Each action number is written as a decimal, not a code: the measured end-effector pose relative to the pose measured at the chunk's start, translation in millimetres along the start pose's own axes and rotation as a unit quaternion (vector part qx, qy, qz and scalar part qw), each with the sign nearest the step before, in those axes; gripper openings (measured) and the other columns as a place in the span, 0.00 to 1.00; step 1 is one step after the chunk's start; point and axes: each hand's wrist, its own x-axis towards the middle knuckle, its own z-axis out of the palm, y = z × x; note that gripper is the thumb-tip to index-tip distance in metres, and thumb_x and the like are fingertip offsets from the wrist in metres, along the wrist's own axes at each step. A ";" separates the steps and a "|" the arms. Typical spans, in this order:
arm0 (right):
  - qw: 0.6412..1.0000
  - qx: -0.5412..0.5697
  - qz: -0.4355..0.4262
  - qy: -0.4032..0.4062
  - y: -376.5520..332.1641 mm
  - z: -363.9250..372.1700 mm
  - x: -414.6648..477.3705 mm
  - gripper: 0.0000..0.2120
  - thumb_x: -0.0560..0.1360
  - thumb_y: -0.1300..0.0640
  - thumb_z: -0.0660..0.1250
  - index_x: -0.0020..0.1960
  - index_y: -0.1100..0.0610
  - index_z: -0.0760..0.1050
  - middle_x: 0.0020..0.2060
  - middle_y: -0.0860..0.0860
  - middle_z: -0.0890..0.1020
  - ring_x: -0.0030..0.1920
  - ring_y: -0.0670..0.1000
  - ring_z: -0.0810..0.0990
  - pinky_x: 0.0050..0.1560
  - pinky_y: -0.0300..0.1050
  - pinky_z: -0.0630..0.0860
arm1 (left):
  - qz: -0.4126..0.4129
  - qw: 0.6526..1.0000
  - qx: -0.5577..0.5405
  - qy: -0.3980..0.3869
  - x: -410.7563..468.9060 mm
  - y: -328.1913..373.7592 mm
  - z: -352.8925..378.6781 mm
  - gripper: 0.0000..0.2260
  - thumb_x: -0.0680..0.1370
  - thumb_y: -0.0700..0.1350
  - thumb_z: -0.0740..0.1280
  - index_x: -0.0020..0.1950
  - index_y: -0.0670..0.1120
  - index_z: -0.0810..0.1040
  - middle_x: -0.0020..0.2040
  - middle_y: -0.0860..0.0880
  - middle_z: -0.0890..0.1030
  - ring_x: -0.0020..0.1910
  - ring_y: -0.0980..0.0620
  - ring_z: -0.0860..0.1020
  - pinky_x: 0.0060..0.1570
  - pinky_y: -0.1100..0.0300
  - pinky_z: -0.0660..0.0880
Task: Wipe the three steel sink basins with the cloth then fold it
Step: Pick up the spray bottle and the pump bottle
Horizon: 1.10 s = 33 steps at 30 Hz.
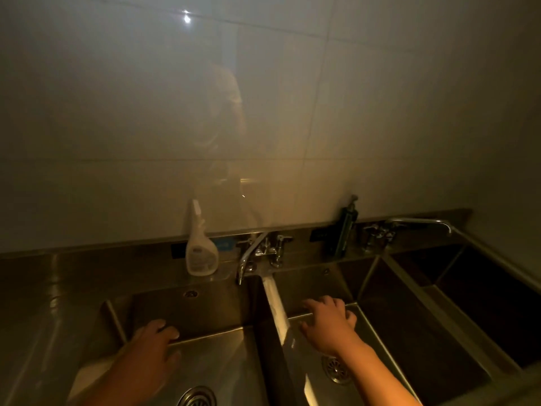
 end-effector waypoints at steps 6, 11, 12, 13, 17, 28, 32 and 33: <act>1.000 -0.003 0.011 0.016 37.1 -30.2 33.7 0.25 0.77 0.45 0.63 0.72 0.42 0.62 0.73 0.52 0.63 0.74 0.57 0.56 0.71 0.60 0.57 | 0.015 1.000 -0.022 -0.011 44.4 5.8 -2.5 0.16 0.76 0.53 0.65 0.64 0.55 0.72 0.71 0.51 0.65 0.69 0.52 0.65 0.69 0.56 0.65; 1.000 0.004 0.020 0.018 83.1 -47.3 95.1 0.22 0.77 0.47 0.63 0.71 0.44 0.65 0.70 0.52 0.67 0.72 0.57 0.62 0.69 0.59 0.62 | 0.011 0.999 -0.045 0.023 87.3 11.6 -10.8 0.14 0.75 0.47 0.69 0.60 0.51 0.77 0.67 0.48 0.72 0.69 0.50 0.68 0.70 0.54 0.64; 0.999 0.007 0.024 0.021 94.0 -50.4 111.6 0.22 0.77 0.48 0.63 0.70 0.45 0.66 0.68 0.52 0.69 0.71 0.57 0.63 0.68 0.60 0.63 | 0.012 0.998 -0.047 0.037 96.8 13.9 -12.4 0.14 0.74 0.45 0.70 0.60 0.50 0.77 0.66 0.47 0.73 0.67 0.48 0.69 0.68 0.54 0.65; 0.999 0.011 0.026 0.023 104.7 -52.9 129.2 0.21 0.77 0.48 0.63 0.69 0.45 0.67 0.67 0.53 0.71 0.70 0.57 0.65 0.68 0.61 0.64 | 0.012 0.997 -0.051 0.055 106.1 16.1 -14.1 0.14 0.74 0.44 0.71 0.59 0.48 0.78 0.64 0.46 0.74 0.65 0.47 0.71 0.66 0.54 0.66; 0.998 0.040 0.033 0.034 141.3 -61.3 191.6 0.15 0.76 0.52 0.65 0.62 0.49 0.74 0.59 0.55 0.78 0.61 0.58 0.74 0.62 0.59 0.73 | -0.019 0.994 -0.060 0.091 143.1 25.4 -14.6 0.19 0.73 0.42 0.72 0.63 0.47 0.75 0.65 0.44 0.72 0.64 0.45 0.70 0.65 0.48 0.69; 0.956 0.254 0.090 0.114 169.8 -42.2 326.6 0.37 0.68 0.55 0.76 0.71 0.60 0.62 0.67 0.61 0.71 0.67 0.64 0.70 0.67 0.64 0.67 | -0.165 0.941 -0.258 0.146 238.6 0.3 17.2 0.36 0.65 0.43 0.79 0.69 0.42 0.67 0.66 0.39 0.72 0.64 0.39 0.72 0.61 0.40 0.71; 0.896 0.386 0.128 0.177 170.7 -35.2 362.5 0.44 0.66 0.55 0.78 0.74 0.58 0.57 0.70 0.59 0.68 0.70 0.63 0.66 0.69 0.65 0.65 | -0.153 0.932 -0.291 0.154 260.6 -7.1 22.6 0.33 0.63 0.38 0.79 0.65 0.41 0.70 0.61 0.41 0.77 0.58 0.41 0.76 0.55 0.45 0.74; 0.883 0.409 0.130 0.191 170.0 -34.6 368.3 0.43 0.66 0.55 0.78 0.74 0.58 0.57 0.70 0.59 0.69 0.69 0.63 0.67 0.69 0.64 0.66 | -0.139 0.927 -0.315 0.149 264.5 -7.6 23.2 0.33 0.64 0.37 0.79 0.65 0.43 0.70 0.61 0.43 0.77 0.57 0.43 0.76 0.55 0.45 0.74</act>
